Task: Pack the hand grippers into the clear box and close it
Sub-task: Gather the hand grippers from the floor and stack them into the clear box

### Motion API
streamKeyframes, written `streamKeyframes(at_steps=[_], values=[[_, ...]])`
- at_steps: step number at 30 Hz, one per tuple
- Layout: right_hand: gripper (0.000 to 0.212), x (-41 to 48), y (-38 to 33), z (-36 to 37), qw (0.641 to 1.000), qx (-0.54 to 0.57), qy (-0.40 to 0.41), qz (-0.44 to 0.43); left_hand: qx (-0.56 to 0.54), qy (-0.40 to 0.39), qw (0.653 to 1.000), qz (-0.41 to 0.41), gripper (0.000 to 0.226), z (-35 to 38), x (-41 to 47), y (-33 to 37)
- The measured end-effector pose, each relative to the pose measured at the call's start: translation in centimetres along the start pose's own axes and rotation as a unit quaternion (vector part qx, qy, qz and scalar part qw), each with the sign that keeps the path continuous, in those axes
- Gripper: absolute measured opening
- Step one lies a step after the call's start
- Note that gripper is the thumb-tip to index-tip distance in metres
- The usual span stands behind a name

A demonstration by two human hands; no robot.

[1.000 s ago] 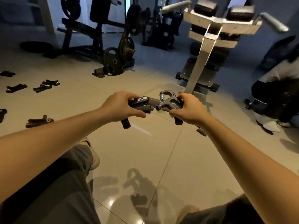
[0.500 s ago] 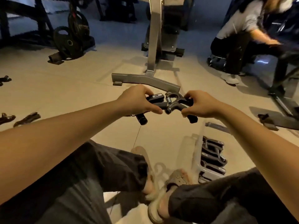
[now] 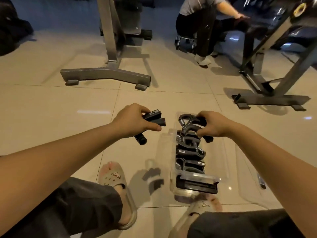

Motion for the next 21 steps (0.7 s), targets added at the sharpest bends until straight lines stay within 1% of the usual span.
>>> streamKeyframes(at_steps=[3, 5, 11, 15, 18, 21], values=[[0.060, 1.9, 3.5, 1.6, 1.000, -0.008, -0.016, 0.018, 0.084, -0.032, 0.996, 0.024, 0.077, 3.0, 1.7, 0.3], [0.063, 3.2, 5.1, 2.3, 1.000, -0.005, -0.014, 0.024, 0.101, -0.040, 0.994, 0.032, 0.079, 4.1, 3.2, 0.8], [0.062, 7.6, 8.5, 5.7, 0.998, -0.059, -0.022, -0.005, 0.091, -0.069, 0.993, 0.035, 0.082, 6.1, 7.8, 2.4], [0.079, 11.1, 11.0, 7.7, 0.991, -0.126, -0.034, -0.016, 0.096, -0.082, 0.992, 0.030, 0.085, 6.9, 10.4, 1.9], [0.079, 13.2, 12.6, 9.4, 0.989, -0.140, -0.048, -0.024, 0.098, -0.104, 0.990, 0.022, 0.077, 7.5, 12.1, 1.1], [0.080, 14.4, 14.0, 11.3, 0.990, -0.122, -0.050, -0.042, 0.104, -0.117, 0.987, 0.019, 0.075, 8.1, 13.7, 0.6]])
Point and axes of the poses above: each hand's wrist, its own x-axis towards the middle knuckle, its own z-axis out of the palm, y = z × x, the point moved 8 cm from there along x, towards the middle knuckle
